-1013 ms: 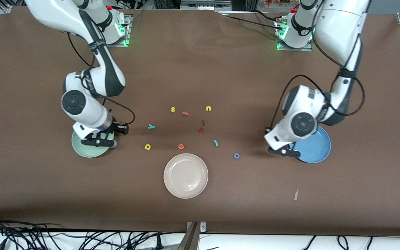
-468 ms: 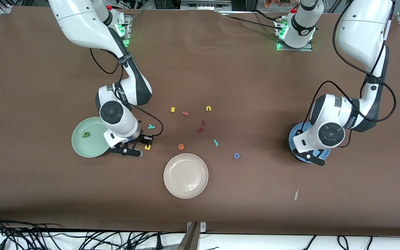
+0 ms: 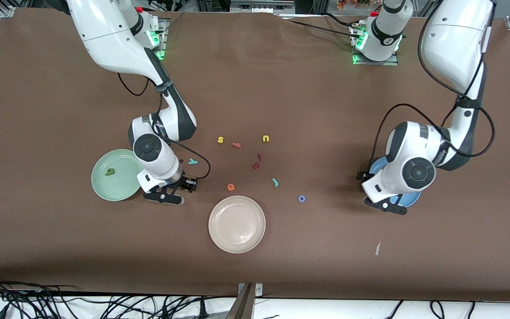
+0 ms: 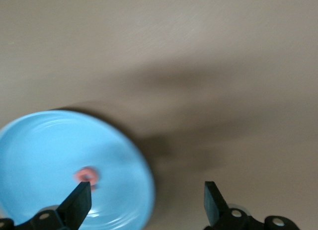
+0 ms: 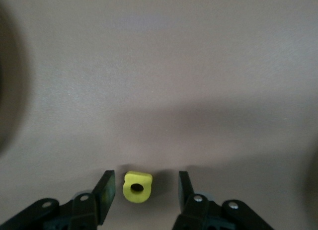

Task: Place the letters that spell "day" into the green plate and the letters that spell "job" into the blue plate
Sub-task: 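Grasp the yellow letter with the right gripper while the left gripper drops the pink letter, then carry the yellow letter to the green plate while the left gripper grasps the blue ring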

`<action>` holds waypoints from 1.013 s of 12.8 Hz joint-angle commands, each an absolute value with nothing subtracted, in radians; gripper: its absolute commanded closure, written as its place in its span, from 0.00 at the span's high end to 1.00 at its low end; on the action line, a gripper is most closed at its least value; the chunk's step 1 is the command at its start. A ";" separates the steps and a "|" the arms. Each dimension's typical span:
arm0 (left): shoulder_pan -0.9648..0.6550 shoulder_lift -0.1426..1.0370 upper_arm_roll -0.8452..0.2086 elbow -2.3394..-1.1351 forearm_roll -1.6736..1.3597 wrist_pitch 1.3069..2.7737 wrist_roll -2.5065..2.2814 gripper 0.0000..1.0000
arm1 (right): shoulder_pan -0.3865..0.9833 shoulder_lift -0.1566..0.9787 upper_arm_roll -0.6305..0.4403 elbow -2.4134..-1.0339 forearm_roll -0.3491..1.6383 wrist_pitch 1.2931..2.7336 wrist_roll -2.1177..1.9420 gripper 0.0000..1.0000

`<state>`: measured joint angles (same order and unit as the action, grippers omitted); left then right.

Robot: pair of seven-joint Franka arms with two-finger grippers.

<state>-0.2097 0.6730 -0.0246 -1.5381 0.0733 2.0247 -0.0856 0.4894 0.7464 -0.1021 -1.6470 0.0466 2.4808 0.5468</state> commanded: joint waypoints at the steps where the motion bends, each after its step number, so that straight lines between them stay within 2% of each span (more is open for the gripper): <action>1: -0.296 0.802 -0.015 -1.358 0.041 2.014 -0.298 1.00 | 0.495 0.779 -0.101 -1.620 0.037 2.506 0.571 0.59; 3: -0.327 0.848 -0.015 -1.281 -0.036 2.022 -0.392 1.00 | 0.495 0.781 -0.101 -1.623 0.034 2.511 0.583 0.51; 6: -0.371 0.906 -0.015 -1.195 -0.106 2.039 -0.471 1.00 | 0.499 0.781 -0.101 -1.629 0.032 2.511 0.584 0.22; 7: -0.386 0.925 -0.015 -1.184 -0.106 2.068 -0.501 1.00 | 0.499 0.779 -0.101 -1.631 0.032 2.511 0.583 0.17; 10: -0.428 0.957 -0.015 -1.184 -0.106 2.146 -0.589 0.99 | 0.494 0.761 -0.112 -1.637 0.029 2.496 0.540 0.17; 13: -0.443 0.977 -0.015 -1.184 -0.106 2.169 -0.621 0.94 | 0.492 0.689 -0.179 -1.637 0.031 2.347 0.399 0.16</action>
